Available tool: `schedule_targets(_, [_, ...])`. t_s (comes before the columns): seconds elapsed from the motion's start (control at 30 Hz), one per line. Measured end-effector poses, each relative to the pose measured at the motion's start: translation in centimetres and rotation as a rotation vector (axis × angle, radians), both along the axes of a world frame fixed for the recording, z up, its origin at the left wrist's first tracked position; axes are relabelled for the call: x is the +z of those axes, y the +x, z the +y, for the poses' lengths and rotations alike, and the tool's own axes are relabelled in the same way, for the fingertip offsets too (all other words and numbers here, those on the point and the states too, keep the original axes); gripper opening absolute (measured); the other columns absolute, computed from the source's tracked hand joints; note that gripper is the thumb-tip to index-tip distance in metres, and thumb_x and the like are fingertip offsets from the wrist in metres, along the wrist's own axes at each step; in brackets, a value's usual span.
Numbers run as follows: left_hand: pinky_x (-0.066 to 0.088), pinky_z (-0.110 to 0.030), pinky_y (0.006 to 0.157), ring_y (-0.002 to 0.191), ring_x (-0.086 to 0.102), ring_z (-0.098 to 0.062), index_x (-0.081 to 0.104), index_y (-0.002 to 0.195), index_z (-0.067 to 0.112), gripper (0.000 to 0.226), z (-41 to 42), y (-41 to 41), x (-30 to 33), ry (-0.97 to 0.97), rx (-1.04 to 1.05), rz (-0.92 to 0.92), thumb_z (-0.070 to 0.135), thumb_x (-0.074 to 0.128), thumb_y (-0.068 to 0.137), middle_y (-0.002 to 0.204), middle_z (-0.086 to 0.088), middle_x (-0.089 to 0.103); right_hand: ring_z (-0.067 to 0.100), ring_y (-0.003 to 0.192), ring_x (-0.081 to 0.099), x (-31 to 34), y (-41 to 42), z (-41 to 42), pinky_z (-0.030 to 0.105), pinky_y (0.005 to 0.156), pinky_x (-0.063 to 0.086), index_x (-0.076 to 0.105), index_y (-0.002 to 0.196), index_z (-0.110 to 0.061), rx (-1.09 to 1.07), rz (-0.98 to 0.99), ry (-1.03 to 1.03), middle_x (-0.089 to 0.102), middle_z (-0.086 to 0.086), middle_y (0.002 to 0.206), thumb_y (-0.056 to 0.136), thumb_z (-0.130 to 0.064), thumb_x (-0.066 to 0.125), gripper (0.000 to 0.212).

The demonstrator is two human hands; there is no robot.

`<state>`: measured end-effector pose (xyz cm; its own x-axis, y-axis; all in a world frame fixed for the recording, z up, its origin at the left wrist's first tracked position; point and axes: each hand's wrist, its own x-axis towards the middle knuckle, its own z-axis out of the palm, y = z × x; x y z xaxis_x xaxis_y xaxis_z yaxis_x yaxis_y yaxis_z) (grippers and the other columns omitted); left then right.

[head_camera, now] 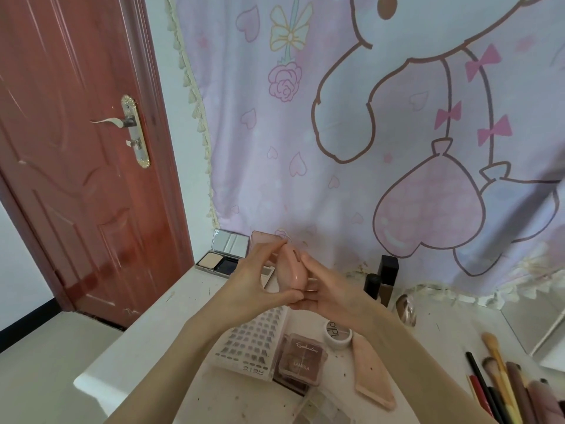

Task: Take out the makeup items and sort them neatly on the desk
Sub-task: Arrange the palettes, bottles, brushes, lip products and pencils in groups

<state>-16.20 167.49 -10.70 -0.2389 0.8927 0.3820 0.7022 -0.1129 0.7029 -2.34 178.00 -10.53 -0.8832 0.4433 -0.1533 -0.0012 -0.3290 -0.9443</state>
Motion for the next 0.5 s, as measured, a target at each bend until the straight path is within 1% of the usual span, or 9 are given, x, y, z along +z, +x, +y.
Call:
schedule_targets(0.07, [0.036,-0.012,0.091,0.111,0.046,0.005,0.04,0.127,0.039,0.075,0.0,0.3,0.1,0.019,0.023,-0.059,0.047,0.078,0.063,0.12,0.021,0.05,0.022,0.08,0.065,-0.2,0.0,0.1,0.03,0.071,0.054,0.067,0.108,-0.016,0.0,0.022,-0.034,0.066,0.012,0.095,0.07,-0.055,0.064,0.055])
schedule_targets(0.13, [0.037,-0.008,0.087,0.106,0.052,0.006,0.047,0.121,0.036,0.07,0.0,0.8,0.4,0.041,0.041,-0.197,0.053,0.071,0.058,0.114,0.016,0.059,0.019,0.074,0.063,-0.4,0.2,0.3,0.028,0.068,0.053,0.065,0.109,-0.011,-0.002,0.06,-0.058,0.066,0.01,0.088,0.076,-0.049,0.061,0.051])
schedule_targets(0.17, [0.039,-0.01,0.088,0.105,0.055,0.004,0.05,0.119,0.033,0.067,-0.1,0.8,0.4,0.056,0.048,-0.302,0.053,0.069,0.057,0.11,0.013,0.062,0.018,0.071,0.062,-0.6,0.3,0.4,0.027,0.067,0.053,0.064,0.109,-0.007,-0.015,0.074,-0.06,0.066,0.009,0.087,0.078,-0.044,0.06,0.048])
schedule_targets(0.23, [0.043,-0.022,0.096,0.11,0.058,-0.007,0.054,0.118,0.023,0.068,-0.2,0.7,0.1,0.09,0.043,-0.538,0.048,0.07,0.058,0.111,0.006,0.065,0.018,0.07,0.062,-0.9,0.4,0.4,0.026,0.065,0.052,0.065,0.107,-0.003,-0.045,0.094,-0.065,0.067,0.012,0.088,0.076,-0.036,0.063,0.045])
schedule_targets(0.3, [0.04,-0.036,0.104,0.116,0.055,-0.017,0.051,0.123,0.013,0.076,-0.4,0.7,-0.2,0.1,0.033,-0.712,0.045,0.07,0.057,0.119,-0.004,0.062,0.02,0.072,0.065,-1.2,0.5,0.3,0.025,0.064,0.053,0.066,0.103,-0.002,-0.042,0.1,-0.088,0.069,0.016,0.092,0.075,-0.031,0.066,0.04])
schedule_targets(0.33, [0.037,-0.039,0.106,0.118,0.053,-0.02,0.048,0.127,0.011,0.08,-0.4,0.7,-0.3,0.097,0.031,-0.765,0.043,0.071,0.057,0.123,-0.008,0.059,0.021,0.073,0.066,-1.1,0.5,0.1,0.025,0.064,0.054,0.066,0.102,-0.002,-0.033,0.095,-0.106,0.07,0.017,0.092,0.076,-0.03,0.065,0.038])
schedule_targets(0.4, [0.037,-0.037,0.107,0.119,0.052,-0.018,0.043,0.131,0.014,0.077,-0.5,0.9,-0.5,0.088,0.015,-0.796,0.033,0.071,0.062,0.128,-0.008,0.055,0.021,0.071,0.068,-0.9,0.4,0.1,0.024,0.061,0.055,0.065,0.102,0.0,-0.037,0.081,-0.19,0.07,0.018,0.09,0.077,-0.028,0.064,0.037])
schedule_targets(0.43, [0.04,-0.031,0.103,0.117,0.053,-0.013,0.043,0.131,0.018,0.071,-0.5,0.9,-0.5,0.081,-0.003,-0.779,0.029,0.069,0.066,0.128,-0.005,0.055,0.021,0.068,0.068,-0.8,0.4,0.1,0.024,0.059,0.055,0.063,0.103,0.002,-0.053,0.08,-0.271,0.07,0.018,0.086,0.076,-0.025,0.065,0.038])
schedule_targets(0.5, [0.047,-0.016,0.088,0.108,0.057,-0.001,0.046,0.124,0.033,0.056,-0.4,0.8,-0.5,0.057,-0.059,-0.69,0.02,0.07,0.075,0.123,0.004,0.056,0.022,0.064,0.067,-0.6,0.5,0.2,0.025,0.055,0.055,0.06,0.103,0.005,-0.091,0.094,-0.429,0.069,0.018,0.08,0.073,-0.018,0.066,0.039])
